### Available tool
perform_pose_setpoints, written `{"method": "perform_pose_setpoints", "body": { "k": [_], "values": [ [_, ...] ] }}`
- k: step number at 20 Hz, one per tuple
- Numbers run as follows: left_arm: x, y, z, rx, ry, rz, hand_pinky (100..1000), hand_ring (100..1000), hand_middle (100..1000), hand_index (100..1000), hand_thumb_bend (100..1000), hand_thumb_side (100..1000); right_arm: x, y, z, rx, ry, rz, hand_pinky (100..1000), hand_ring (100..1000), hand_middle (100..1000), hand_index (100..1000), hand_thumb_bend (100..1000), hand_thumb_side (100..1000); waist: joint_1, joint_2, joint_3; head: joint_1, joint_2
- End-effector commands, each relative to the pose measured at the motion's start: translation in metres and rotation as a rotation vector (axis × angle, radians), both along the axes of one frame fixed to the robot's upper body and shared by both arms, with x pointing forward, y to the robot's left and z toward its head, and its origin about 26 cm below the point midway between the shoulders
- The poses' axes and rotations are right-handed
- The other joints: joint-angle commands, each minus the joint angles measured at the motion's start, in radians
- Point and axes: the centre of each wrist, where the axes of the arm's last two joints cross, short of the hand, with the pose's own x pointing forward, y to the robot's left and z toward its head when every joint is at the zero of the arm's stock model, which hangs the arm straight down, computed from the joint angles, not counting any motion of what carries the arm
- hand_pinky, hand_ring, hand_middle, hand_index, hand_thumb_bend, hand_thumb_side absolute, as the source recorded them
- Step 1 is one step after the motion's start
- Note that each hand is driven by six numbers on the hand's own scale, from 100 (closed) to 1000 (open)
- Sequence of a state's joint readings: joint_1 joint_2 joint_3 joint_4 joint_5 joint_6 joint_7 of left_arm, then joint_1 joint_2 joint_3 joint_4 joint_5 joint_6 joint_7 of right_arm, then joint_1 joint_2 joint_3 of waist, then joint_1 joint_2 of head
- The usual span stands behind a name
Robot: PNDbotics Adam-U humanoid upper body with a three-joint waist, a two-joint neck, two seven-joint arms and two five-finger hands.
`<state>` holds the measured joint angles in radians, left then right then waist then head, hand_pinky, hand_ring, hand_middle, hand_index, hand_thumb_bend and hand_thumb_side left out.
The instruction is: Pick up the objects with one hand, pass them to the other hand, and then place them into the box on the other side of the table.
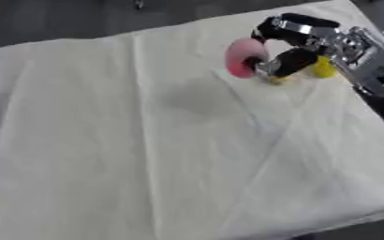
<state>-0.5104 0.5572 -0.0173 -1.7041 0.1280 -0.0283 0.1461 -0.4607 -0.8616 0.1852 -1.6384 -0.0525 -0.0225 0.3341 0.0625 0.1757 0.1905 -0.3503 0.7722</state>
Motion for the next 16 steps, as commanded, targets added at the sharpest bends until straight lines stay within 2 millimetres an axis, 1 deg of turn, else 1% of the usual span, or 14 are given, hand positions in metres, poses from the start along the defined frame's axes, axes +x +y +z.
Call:
{"method": "perform_pose_setpoints", "body": {
  "k": [1,6,10,13,16],
  "values": [
    [-0.002,-0.002,0.028,0.126,-0.037,-0.023,815,853,902,858,100,691,0.002,0.003,0.010,0.028,-0.021,-0.001,926,526,324,519,100,161,0.014,-0.012,0.006,-0.007,-0.002],
    [-0.002,-0.017,0.056,0.261,-0.051,-0.070,818,853,899,859,100,652,0.005,0.010,0.007,0.090,-0.018,-0.002,931,521,323,519,100,168,0.021,-0.010,0.021,-0.018,-0.002],
    [-0.004,-0.034,0.075,0.396,-0.037,-0.103,822,853,896,862,100,627,0.006,0.015,0.005,0.124,-0.028,0.001,931,520,323,519,100,168,0.024,-0.012,0.028,-0.022,-0.002],
    [-0.003,-0.046,0.083,0.481,-0.015,-0.125,824,854,895,863,100,623,0.006,0.019,0.003,0.133,-0.033,0.013,931,520,324,520,100,167,0.025,-0.015,0.030,-0.021,-0.002],
    [0.001,-0.060,0.086,0.539,0.001,-0.148,827,854,894,864,100,616,0.007,0.024,0.001,0.143,-0.030,0.023,933,520,324,521,100,171,0.026,-0.019,0.035,-0.023,-0.002]
  ]
}}
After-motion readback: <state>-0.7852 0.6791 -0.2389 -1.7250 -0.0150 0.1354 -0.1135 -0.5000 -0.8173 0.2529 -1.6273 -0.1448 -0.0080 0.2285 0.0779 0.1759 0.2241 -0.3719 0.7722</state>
